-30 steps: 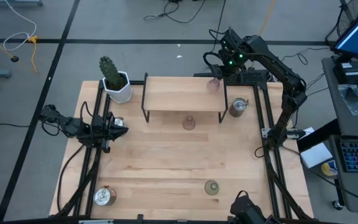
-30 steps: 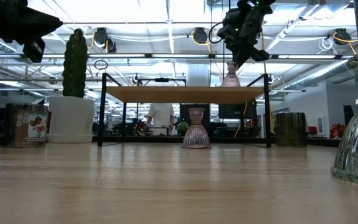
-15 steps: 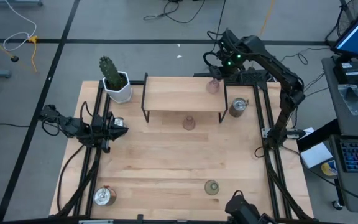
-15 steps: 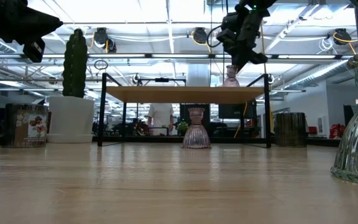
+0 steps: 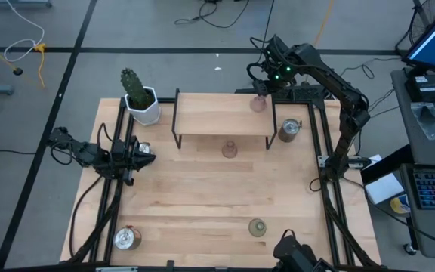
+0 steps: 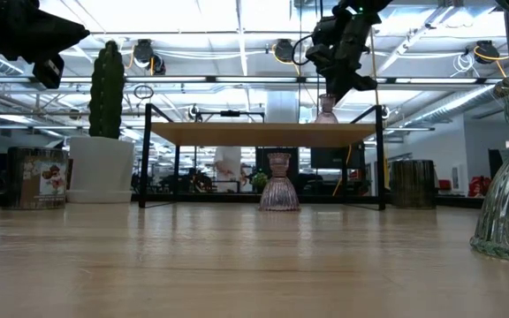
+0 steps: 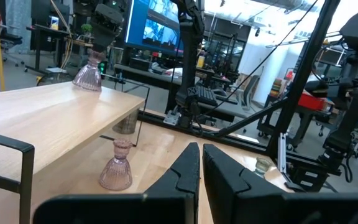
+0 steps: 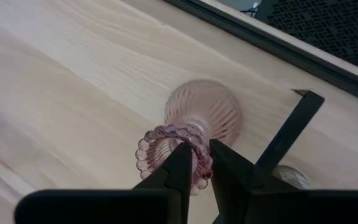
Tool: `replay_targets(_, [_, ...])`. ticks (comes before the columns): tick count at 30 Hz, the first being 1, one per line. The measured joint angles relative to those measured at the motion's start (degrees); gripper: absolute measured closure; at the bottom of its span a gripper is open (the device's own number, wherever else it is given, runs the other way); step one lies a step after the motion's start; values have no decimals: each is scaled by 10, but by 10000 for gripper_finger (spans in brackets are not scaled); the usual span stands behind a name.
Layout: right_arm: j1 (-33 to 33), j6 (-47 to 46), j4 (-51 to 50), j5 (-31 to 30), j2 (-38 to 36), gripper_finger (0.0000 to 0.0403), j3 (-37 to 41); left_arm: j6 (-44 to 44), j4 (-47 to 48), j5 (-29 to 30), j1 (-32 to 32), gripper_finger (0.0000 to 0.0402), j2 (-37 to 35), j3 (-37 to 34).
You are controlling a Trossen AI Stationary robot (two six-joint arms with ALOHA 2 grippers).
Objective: Pick & Place candle stick holders
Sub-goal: Put the right pink scented candle on the shelf
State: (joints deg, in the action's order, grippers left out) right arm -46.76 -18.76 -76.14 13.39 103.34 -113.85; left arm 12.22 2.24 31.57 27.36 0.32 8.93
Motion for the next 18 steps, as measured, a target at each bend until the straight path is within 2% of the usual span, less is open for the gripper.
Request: replay_targets(18, [0, 20, 14, 2, 0, 335, 0, -1, 1, 0, 0, 380, 0, 0])
